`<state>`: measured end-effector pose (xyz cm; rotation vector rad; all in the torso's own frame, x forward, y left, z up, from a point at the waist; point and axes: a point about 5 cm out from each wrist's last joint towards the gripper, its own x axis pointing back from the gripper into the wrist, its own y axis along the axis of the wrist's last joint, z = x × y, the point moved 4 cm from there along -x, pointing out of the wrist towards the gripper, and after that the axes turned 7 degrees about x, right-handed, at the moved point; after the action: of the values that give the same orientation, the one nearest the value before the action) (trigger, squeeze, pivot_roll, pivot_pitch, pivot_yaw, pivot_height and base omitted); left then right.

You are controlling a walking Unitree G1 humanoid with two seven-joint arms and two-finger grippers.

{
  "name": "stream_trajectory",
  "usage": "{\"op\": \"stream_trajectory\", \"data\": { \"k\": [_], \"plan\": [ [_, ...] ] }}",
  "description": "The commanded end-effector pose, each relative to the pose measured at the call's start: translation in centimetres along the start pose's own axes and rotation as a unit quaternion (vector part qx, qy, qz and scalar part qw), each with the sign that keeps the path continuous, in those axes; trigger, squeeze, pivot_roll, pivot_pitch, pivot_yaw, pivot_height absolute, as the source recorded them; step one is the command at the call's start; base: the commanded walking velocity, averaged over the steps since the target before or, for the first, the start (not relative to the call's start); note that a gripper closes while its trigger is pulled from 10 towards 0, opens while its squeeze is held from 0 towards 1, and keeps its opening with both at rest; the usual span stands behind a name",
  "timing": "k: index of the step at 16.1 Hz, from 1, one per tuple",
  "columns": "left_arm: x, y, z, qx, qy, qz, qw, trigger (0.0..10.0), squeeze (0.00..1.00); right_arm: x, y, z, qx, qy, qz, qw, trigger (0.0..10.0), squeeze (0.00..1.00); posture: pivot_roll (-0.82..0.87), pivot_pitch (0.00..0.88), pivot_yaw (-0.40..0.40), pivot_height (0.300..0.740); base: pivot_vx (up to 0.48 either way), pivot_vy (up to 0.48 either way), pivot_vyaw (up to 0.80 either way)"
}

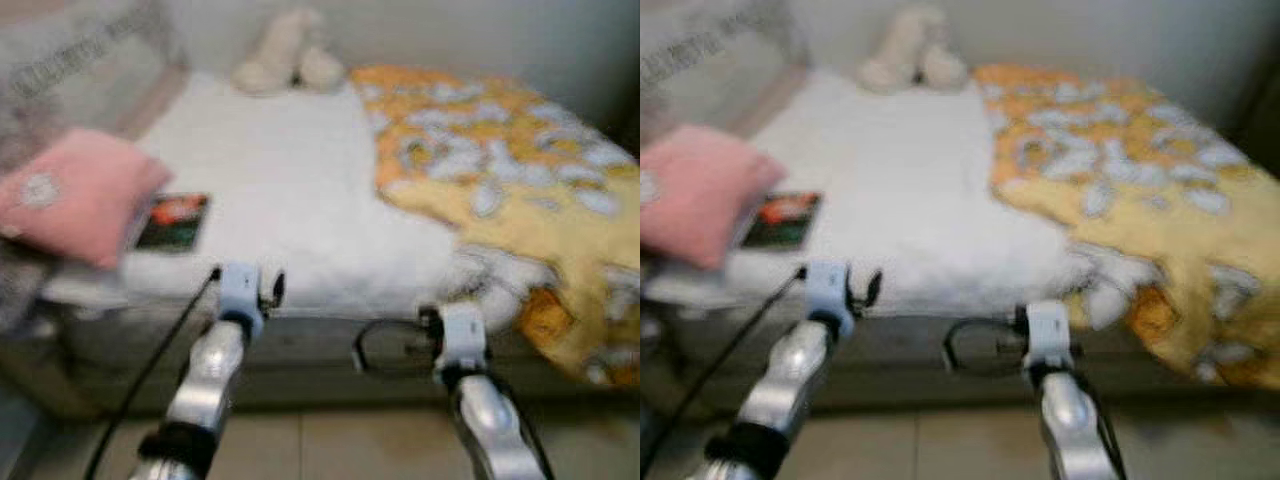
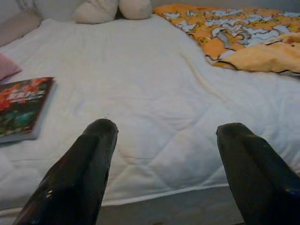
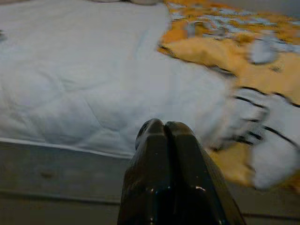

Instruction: Clean up the room

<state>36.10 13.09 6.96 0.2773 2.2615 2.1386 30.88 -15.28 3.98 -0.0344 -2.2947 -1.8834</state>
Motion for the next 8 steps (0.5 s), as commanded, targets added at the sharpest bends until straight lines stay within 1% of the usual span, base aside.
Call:
{"op": "stream_trajectory", "data": {
  "k": [1,8],
  "plan": [
    [-0.12,-0.21,-0.93,0.001,-0.013,0.005,1.000,10.0,0.00,0.23,-0.55,-0.86,0.004,-0.011,0.009,1.000,10.0,0.00,0.12,0.000,0.016,0.740,0.000,0.000,-0.78],
    [-0.12,-0.21,-0.93,0.001,-0.013,0.005,1.000,10.0,0.00,0.23,-0.55,-0.86,0.004,-0.011,0.009,1.000,10.0,0.00,0.12,0.000,0.016,0.740,0.000,0.000,-0.78]
  ]
}}
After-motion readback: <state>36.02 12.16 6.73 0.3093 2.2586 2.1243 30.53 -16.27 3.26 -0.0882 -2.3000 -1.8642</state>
